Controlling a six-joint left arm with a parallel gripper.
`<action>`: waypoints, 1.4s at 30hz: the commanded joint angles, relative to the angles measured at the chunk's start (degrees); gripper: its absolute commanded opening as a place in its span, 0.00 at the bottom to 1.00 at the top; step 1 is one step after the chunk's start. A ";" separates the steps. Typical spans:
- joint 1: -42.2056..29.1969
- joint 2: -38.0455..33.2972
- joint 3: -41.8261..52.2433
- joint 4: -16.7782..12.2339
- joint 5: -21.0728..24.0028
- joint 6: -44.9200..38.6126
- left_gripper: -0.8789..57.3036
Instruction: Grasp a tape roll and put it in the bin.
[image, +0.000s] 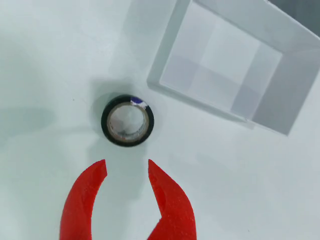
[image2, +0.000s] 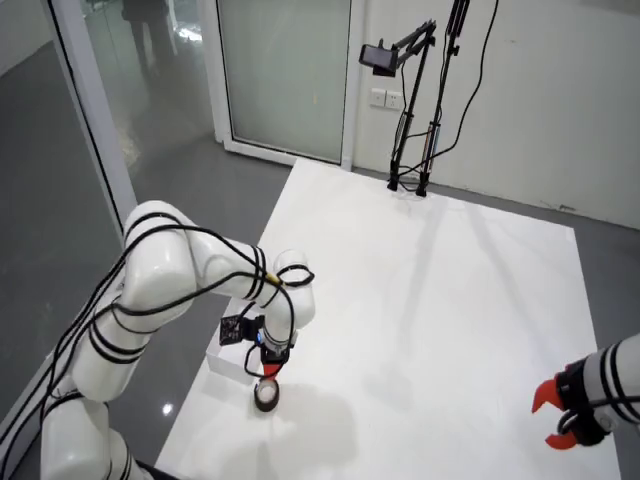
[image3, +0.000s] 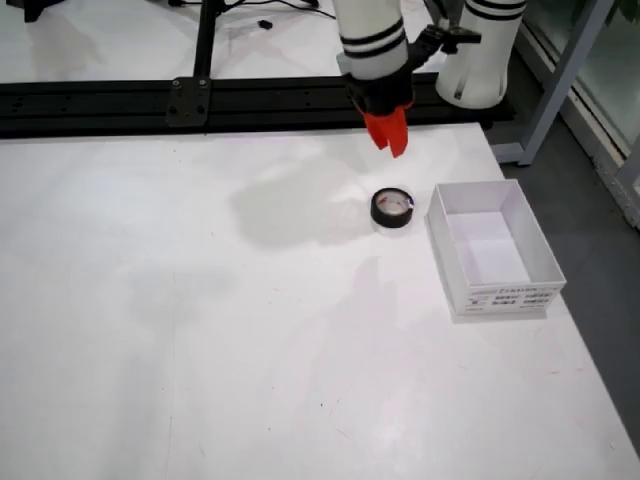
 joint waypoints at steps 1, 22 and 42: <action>0.99 8.30 0.23 1.15 -3.93 -0.23 0.32; 5.30 11.81 0.49 4.58 -10.70 -0.41 0.32; 6.26 14.19 0.40 5.55 -14.83 -2.34 0.31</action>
